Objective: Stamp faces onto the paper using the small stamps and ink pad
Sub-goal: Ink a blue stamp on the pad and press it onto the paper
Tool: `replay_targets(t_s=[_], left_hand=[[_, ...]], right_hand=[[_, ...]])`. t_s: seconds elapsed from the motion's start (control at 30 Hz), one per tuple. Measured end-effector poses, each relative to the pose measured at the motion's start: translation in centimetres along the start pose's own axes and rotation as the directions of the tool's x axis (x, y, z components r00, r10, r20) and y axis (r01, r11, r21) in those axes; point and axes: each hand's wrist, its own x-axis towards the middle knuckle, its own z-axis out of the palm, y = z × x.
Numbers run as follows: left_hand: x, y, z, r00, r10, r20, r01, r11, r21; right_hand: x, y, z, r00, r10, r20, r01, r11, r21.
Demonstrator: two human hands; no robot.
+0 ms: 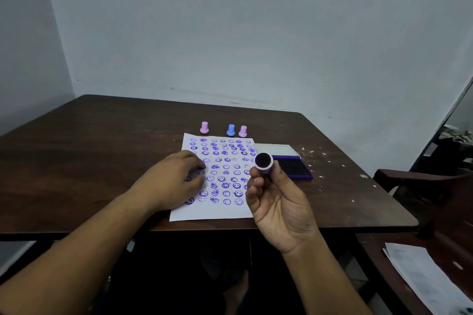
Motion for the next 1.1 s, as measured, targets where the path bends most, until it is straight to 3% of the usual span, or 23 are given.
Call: replay_targets(t_s=[0.17, 0.27, 0.33, 0.43, 0.53, 0.6, 0.8, 1.1], left_hand=[[0.1, 0.1, -0.1, 1.0, 0.0, 0.012, 0.0, 1.0, 0.008], [0.0, 0.0, 0.0, 1.0, -0.005, 0.005, 0.005, 1.0, 0.004], [0.0, 0.0, 0.0, 1.0, -0.002, -0.001, 0.002, 1.0, 0.008], [0.0, 0.1, -0.1, 1.0, 0.001, 0.005, -0.001, 1.0, 0.012], [0.0, 0.0, -0.1, 1.0, 0.0, -0.001, 0.0, 1.0, 0.011], [-0.1, 0.1, -0.1, 1.0, -0.003, -0.001, 0.003, 1.0, 0.013], [0.0, 0.1, -0.2, 1.0, -0.007, 0.009, 0.007, 1.0, 0.016], [0.0, 0.1, -0.3, 1.0, -0.008, 0.02, 0.007, 1.0, 0.023]], right_hand=[[-0.3, -1.2, -0.1, 0.992, -0.112, 0.056, 0.122, 0.966, -0.228], [-0.5, -3.6, 0.0, 0.972, -0.222, 0.078, 0.233, 0.863, -0.448], [-0.9, -5.6, 0.3, 0.947, -0.305, 0.097, 0.29, 0.693, -0.66], [-1.5, -8.1, 0.6, 0.901, -0.402, 0.166, 0.275, 0.23, -0.934], [-1.7, -8.9, 0.7, 0.907, -0.375, 0.191, 0.151, -0.133, -0.98], [-1.5, -8.4, 0.7, 0.921, -0.334, 0.2, 0.11, -0.27, -0.957], [0.0, -6.7, 0.1, 0.958, -0.215, 0.188, 0.051, -0.52, -0.853], [0.8, -6.4, -0.4, 0.976, -0.166, 0.141, 0.024, -0.56, -0.828]])
